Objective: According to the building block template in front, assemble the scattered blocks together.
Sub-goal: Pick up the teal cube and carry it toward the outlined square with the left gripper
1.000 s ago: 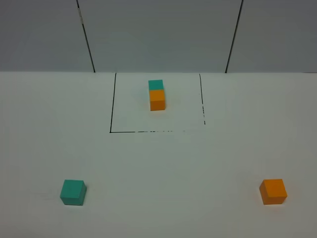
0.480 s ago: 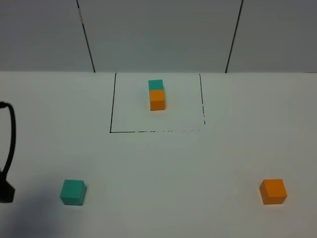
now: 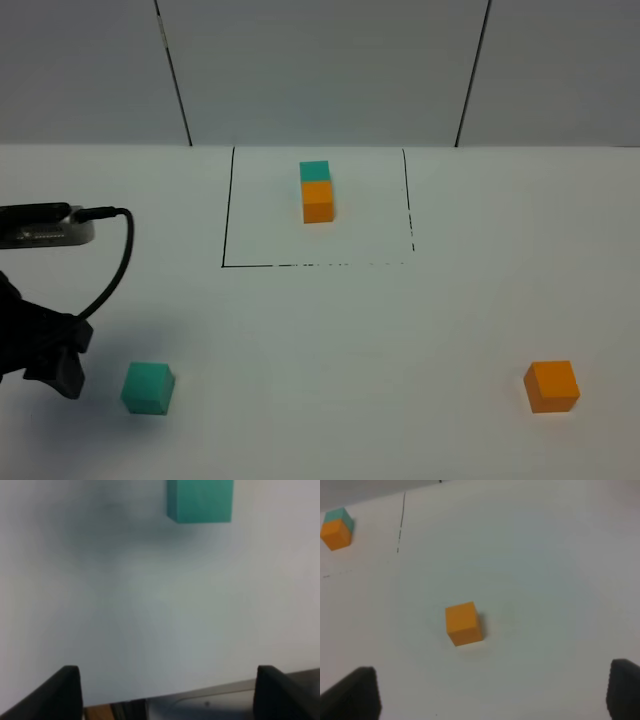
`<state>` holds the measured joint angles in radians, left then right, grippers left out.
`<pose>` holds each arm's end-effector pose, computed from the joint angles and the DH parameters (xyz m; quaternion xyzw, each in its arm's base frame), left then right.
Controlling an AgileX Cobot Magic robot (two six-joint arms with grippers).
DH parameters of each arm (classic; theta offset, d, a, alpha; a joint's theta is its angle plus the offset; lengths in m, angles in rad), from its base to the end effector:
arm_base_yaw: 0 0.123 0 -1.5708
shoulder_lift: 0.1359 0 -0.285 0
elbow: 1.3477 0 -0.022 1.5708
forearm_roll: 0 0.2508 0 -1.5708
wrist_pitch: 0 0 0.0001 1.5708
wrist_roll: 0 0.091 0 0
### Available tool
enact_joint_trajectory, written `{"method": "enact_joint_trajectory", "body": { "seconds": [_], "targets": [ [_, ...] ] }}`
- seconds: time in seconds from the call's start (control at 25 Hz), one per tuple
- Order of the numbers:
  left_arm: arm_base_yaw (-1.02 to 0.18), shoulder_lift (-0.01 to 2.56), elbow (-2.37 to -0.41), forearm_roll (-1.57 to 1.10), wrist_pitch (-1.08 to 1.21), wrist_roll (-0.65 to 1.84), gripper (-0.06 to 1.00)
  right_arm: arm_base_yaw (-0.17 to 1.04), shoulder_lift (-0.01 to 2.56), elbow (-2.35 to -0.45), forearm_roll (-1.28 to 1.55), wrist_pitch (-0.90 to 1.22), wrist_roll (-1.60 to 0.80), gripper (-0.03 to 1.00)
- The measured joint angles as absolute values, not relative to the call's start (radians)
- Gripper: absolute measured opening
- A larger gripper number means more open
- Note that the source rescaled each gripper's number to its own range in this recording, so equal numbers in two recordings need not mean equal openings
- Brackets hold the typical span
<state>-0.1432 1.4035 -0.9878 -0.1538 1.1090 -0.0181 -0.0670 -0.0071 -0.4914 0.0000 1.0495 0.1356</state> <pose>0.2435 -0.0477 0.2585 0.0327 0.9947 -0.0760 0.0605 -0.0045 0.0003 0.2758 0.0860 0.8463 0.0180 0.5254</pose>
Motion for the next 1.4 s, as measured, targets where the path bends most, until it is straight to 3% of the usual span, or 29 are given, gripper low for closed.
{"method": "enact_joint_trajectory", "body": {
  "seconds": [0.32,0.56,0.88,0.96,1.4],
  "targets": [
    [-0.418,1.553,-1.012,0.005,0.971,-0.152,0.52,-0.067,-0.007,-0.491,0.000,1.049,0.136,0.81],
    [-0.433,1.599,-1.027,0.082,0.966,-0.288,0.59,-0.067,-0.007,-0.491,0.000,1.050,0.136,0.81],
    [-0.433,1.618,-1.027,0.081,0.929,-0.314,0.96,-0.067,-0.007,-0.491,0.000,1.050,0.136,0.81],
    [-0.433,1.629,-1.027,0.052,0.905,-0.315,0.99,-0.067,-0.007,-0.491,0.000,1.050,0.136,0.81],
    [-0.433,1.642,-1.027,0.035,0.805,-0.323,0.90,-0.067,-0.007,-0.491,0.000,1.050,0.136,0.81]
  ]
}}
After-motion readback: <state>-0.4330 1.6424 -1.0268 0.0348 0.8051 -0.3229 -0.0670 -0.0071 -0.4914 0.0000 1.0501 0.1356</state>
